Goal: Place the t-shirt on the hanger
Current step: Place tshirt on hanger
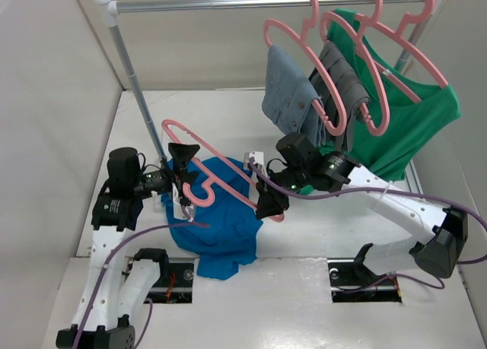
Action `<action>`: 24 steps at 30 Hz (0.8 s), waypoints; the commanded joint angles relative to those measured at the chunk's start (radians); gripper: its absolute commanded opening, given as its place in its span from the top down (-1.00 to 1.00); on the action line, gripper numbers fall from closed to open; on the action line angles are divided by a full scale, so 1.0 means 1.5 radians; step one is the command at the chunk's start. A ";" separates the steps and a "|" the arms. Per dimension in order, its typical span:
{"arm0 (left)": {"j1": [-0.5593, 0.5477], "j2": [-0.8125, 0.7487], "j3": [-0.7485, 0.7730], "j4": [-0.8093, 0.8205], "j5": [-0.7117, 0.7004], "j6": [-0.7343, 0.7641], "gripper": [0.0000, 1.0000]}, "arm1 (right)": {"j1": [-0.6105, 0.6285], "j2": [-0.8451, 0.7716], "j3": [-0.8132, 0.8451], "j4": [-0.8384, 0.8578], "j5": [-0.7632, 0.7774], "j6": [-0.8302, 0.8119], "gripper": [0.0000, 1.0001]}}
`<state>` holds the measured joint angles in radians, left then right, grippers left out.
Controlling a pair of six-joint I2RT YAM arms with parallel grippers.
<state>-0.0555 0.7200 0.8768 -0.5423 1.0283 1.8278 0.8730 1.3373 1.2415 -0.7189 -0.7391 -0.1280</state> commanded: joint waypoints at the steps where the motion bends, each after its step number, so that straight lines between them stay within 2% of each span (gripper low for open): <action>1: -0.009 0.003 -0.007 0.005 0.026 0.023 -0.62 | 0.021 -0.008 0.044 0.007 -0.018 -0.044 1.00; 4: -0.009 0.009 -0.013 0.005 0.026 0.039 -0.58 | 0.029 -0.002 0.050 0.001 -0.011 -0.044 1.00; 6: -0.009 0.009 -0.019 0.005 0.026 0.039 -0.49 | 0.029 -0.002 0.056 -0.005 -0.011 -0.044 1.00; 7: -0.009 0.009 -0.019 -0.006 0.026 0.039 -0.28 | 0.029 -0.002 0.056 -0.005 -0.011 -0.044 1.00; 10: -0.009 0.023 -0.013 -0.043 -0.005 0.070 0.10 | 0.029 -0.002 0.068 0.001 -0.011 -0.044 1.00; 13: -0.009 0.041 0.005 -0.119 -0.030 0.131 1.00 | 0.029 0.005 0.074 0.008 -0.018 -0.044 1.00; 16: -0.009 0.048 0.011 -0.142 -0.036 0.126 1.00 | 0.029 0.005 0.074 0.000 0.004 -0.044 1.00; 20: -0.009 0.062 0.052 -0.165 -0.010 0.039 1.00 | 0.029 0.011 0.100 -0.024 0.140 -0.044 0.97; 21: -0.009 0.072 0.074 -0.204 -0.010 0.039 1.00 | 0.035 0.011 0.116 -0.024 0.205 -0.044 0.64; 22: -0.009 0.089 0.083 -0.226 -0.010 0.056 1.00 | 0.045 0.005 0.122 -0.024 0.242 -0.044 0.49; 24: -0.009 0.097 0.091 -0.271 -0.016 0.094 1.00 | 0.066 0.005 0.136 -0.024 0.353 -0.037 -0.04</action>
<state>-0.0643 0.8513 0.9611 -0.8001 0.9726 1.9450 0.9291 1.3632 1.3628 -0.8436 -0.4522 -0.1719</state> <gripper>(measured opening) 0.065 0.468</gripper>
